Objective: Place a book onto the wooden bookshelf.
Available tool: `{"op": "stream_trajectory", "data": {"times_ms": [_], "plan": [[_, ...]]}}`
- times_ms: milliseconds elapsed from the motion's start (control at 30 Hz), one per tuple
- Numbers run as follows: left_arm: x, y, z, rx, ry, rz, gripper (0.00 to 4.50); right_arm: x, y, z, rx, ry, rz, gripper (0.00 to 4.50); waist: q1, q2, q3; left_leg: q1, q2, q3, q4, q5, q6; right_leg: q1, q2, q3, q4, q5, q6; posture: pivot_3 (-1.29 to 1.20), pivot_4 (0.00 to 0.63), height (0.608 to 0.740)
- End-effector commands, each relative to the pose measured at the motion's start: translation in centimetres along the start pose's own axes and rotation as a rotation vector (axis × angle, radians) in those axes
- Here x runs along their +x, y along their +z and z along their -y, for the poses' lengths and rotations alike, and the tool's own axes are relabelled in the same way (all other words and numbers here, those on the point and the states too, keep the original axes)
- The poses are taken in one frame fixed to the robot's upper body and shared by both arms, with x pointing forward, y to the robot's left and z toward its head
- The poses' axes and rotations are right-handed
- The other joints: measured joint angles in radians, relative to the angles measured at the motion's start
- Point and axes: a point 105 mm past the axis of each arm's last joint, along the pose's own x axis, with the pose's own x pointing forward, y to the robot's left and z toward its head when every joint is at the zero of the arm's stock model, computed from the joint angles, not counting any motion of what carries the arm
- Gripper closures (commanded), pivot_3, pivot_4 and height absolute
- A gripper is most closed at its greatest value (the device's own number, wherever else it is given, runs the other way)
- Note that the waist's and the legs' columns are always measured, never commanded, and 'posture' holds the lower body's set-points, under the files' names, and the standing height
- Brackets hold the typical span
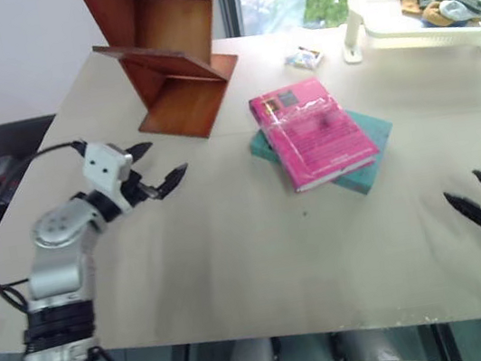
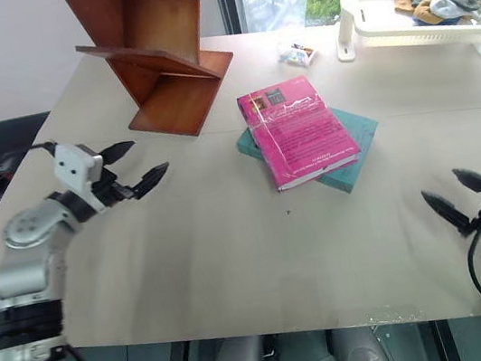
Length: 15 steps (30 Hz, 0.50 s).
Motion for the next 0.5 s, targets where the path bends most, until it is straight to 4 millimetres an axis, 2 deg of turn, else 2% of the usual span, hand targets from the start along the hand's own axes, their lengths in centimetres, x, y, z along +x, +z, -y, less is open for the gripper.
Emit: {"op": "stream_trajectory", "data": {"times_ms": [33, 133, 333, 400, 500], "plan": [[-2.5, 3.9, -0.4, 0.131, -0.158, -0.027, 0.05, 1.4, 1.7, 0.9, 0.021, -0.015, 0.053, 0.00, 0.001, 0.001, 0.001, 0.000, 0.000, 0.000, 0.000, 0.000, 0.000, 0.000, 0.000, 0.000, 0.000, 0.000, 0.000, 0.00, 0.150, 0.740], [-4.3, 4.9, -0.3, 0.216, -0.256, -0.133, 0.05, 3.2, 2.5, 0.7, 0.040, 0.017, 0.080, 0.00, -0.001, 0.001, 0.001, -0.001, 0.001, 0.001, -0.001, 0.000, 0.000, -0.002, 0.001, 0.001, 0.000, 0.000, 0.000, 0.00, 0.150, 0.740], [-6.6, 11.0, -0.4, 0.186, -0.340, 0.031, 0.05, 7.2, 5.0, -0.2, 0.114, 0.108, 0.176, 0.00, 0.000, 0.005, 0.004, -0.001, 0.001, 0.002, -0.001, 0.000, 0.000, -0.002, 0.005, 0.001, 0.001, 0.000, 0.000, 0.00, 0.150, 0.740], [-7.4, 11.5, -0.4, 0.157, -0.358, 0.050, 0.05, 8.5, 5.5, -0.6, 0.099, 0.144, 0.182, 0.00, -0.001, 0.005, 0.004, -0.001, 0.001, 0.002, 0.000, 0.000, 0.000, -0.002, 0.005, 0.001, 0.001, 0.000, 0.000, 0.00, 0.150, 0.740], [-8.0, 11.2, -0.2, 0.065, -0.372, 0.059, 0.05, 10.5, 5.9, -0.9, 0.083, 0.164, 0.190, 0.00, -0.006, 0.006, 0.005, -0.001, 0.001, 0.002, 0.000, 0.000, 0.000, -0.003, 0.006, 0.002, 0.001, 0.000, 0.000, 0.00, 0.150, 0.740]]}}
